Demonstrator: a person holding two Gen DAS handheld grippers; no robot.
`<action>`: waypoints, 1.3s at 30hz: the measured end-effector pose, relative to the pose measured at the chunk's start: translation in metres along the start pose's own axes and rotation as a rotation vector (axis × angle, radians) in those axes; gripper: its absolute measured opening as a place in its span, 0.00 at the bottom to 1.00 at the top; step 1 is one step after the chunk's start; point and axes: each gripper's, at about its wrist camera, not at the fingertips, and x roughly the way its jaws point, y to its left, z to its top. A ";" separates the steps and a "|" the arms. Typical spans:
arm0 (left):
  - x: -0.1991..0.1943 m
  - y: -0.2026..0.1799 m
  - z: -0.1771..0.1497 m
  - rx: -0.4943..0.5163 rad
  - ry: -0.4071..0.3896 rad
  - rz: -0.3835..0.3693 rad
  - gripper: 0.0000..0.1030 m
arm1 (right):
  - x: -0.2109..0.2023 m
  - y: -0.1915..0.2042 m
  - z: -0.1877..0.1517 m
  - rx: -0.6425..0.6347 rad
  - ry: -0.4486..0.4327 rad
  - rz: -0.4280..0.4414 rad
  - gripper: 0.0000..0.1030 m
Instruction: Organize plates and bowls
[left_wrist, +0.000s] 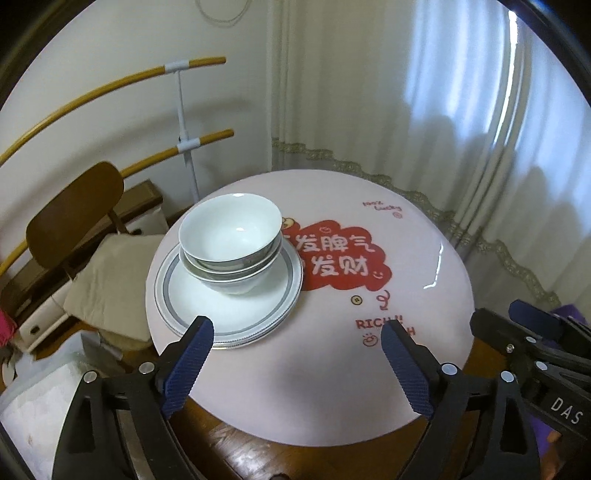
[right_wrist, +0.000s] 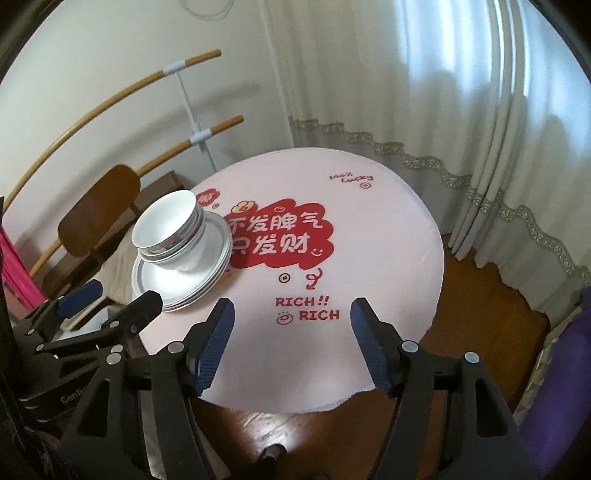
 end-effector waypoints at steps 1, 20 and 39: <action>0.004 0.001 -0.004 0.006 -0.015 -0.002 0.88 | 0.002 0.000 -0.004 0.006 -0.011 -0.001 0.65; 0.014 0.041 -0.120 0.050 -0.282 -0.093 0.98 | -0.004 0.030 -0.123 0.000 -0.282 -0.116 0.84; -0.113 0.065 -0.192 0.076 -0.432 -0.135 0.99 | -0.112 0.080 -0.191 -0.001 -0.389 -0.229 0.94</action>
